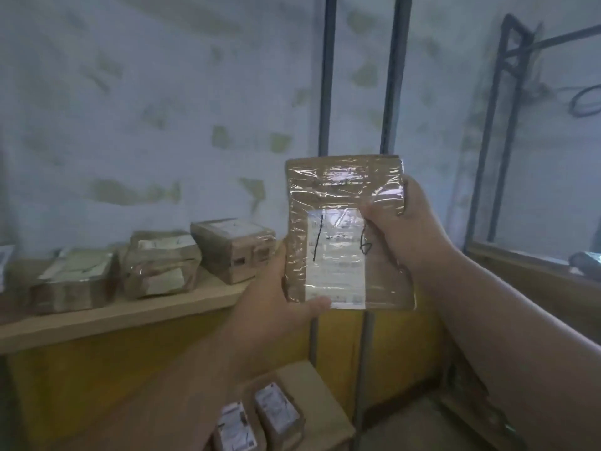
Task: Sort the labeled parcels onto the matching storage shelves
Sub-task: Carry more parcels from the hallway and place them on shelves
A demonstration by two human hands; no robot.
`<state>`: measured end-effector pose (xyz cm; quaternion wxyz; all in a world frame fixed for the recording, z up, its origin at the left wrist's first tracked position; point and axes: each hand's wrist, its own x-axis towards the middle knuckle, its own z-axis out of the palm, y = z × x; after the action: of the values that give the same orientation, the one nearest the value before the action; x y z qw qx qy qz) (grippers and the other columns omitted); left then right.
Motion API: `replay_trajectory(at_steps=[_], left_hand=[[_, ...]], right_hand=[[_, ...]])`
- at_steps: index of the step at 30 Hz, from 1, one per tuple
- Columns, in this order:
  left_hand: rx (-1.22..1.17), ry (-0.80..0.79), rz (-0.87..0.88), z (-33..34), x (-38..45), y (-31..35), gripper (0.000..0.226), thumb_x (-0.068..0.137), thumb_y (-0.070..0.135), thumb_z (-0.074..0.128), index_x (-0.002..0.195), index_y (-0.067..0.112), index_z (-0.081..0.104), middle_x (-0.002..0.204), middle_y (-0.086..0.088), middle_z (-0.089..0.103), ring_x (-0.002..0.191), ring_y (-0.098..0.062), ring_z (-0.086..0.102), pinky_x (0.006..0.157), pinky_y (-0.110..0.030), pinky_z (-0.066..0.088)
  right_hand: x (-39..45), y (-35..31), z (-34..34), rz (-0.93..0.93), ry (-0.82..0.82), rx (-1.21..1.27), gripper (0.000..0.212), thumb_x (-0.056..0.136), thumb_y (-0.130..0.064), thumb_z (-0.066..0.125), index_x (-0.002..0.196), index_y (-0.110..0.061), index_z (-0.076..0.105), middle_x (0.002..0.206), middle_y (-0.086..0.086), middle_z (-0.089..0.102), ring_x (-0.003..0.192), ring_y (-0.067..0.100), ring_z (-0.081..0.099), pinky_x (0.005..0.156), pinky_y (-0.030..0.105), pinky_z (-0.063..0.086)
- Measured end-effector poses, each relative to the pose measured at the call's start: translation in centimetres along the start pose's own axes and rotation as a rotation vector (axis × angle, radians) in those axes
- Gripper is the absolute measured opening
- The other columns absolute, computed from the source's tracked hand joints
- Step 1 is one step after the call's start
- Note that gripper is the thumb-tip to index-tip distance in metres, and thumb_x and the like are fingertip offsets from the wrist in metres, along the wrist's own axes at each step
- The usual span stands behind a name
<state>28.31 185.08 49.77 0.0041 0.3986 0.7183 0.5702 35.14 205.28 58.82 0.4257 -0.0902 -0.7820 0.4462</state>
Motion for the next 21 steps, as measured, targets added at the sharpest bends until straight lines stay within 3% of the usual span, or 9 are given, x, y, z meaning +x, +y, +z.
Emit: replay_trajectory(at_steps=[5, 10, 12, 15, 17, 21], left_hand=[[0.094, -0.001, 0.010, -1.2, 5.4, -0.4, 0.083, 0.073, 0.023, 0.088, 0.133, 0.051, 0.039, 0.104, 0.040, 0.067, 0.097, 0.015, 0.064, 0.076, -0.004, 0.050], [0.263, -0.010, 0.000, -0.9, 10.2, -0.6, 0.107, 0.066, 0.031, 0.093, 0.143, 0.061, 0.026, 0.115, 0.035, 0.066, 0.104, 0.010, 0.064, 0.093, -0.023, 0.056], [0.353, 0.024, -0.004, -0.6, 11.5, -0.6, 0.107, 0.063, 0.039, 0.093, 0.143, 0.061, 0.026, 0.112, 0.034, 0.067, 0.102, 0.009, 0.064, 0.092, -0.023, 0.054], [0.509, 0.126, -0.002, -0.5, 13.3, -0.4, 0.102, 0.058, 0.051, 0.090, 0.138, 0.061, 0.027, 0.104, 0.031, 0.067, 0.093, 0.009, 0.064, 0.082, -0.013, 0.049], [0.554, 0.219, -0.015, -0.5, 14.4, -0.8, 0.107, 0.059, 0.054, 0.089, 0.145, 0.053, 0.027, 0.107, 0.024, 0.069, 0.091, 0.005, 0.067, 0.077, -0.013, 0.048], [0.670, 0.259, -0.056, 0.6, 15.8, -1.7, 0.110, 0.066, 0.051, 0.087, 0.146, 0.062, 0.012, 0.100, 0.025, 0.069, 0.085, 0.004, 0.068, 0.072, -0.015, 0.054]], right_hand=[[8.1, 3.2, 2.2, -0.028, -0.069, 0.060, 0.065, 0.066, -0.054, 0.075, 0.126, -0.045, 0.053, 0.107, -0.010, 0.073, 0.091, 0.016, 0.073, 0.084, 0.047, 0.059], [13.6, 5.3, 2.4, -0.050, -0.094, 0.007, 0.045, 0.077, -0.050, 0.071, 0.118, -0.048, 0.054, 0.102, -0.014, 0.071, 0.089, 0.012, 0.071, 0.083, 0.041, 0.058], [15.3, 5.8, 2.7, -0.082, -0.109, -0.042, 0.041, 0.079, -0.049, 0.069, 0.117, -0.044, 0.054, 0.097, -0.012, 0.071, 0.084, 0.013, 0.070, 0.077, 0.035, 0.055], [16.7, 6.6, 2.4, -0.154, -0.265, -0.086, 0.064, 0.082, -0.044, 0.073, 0.135, -0.043, 0.036, 0.097, -0.014, 0.067, 0.075, 0.007, 0.065, 0.068, 0.028, 0.054], [17.1, 7.8, 1.8, -0.224, -0.417, -0.155, 0.089, 0.083, -0.041, 0.076, 0.150, -0.041, 0.016, 0.108, -0.026, 0.057, 0.089, -0.002, 0.062, 0.072, 0.015, 0.049], [18.5, 10.5, 1.0, -0.356, -0.618, -0.271, 0.101, 0.071, -0.064, 0.075, 0.152, -0.037, 0.022, 0.133, -0.025, 0.046, 0.114, 0.001, 0.055, 0.100, 0.033, 0.049]])
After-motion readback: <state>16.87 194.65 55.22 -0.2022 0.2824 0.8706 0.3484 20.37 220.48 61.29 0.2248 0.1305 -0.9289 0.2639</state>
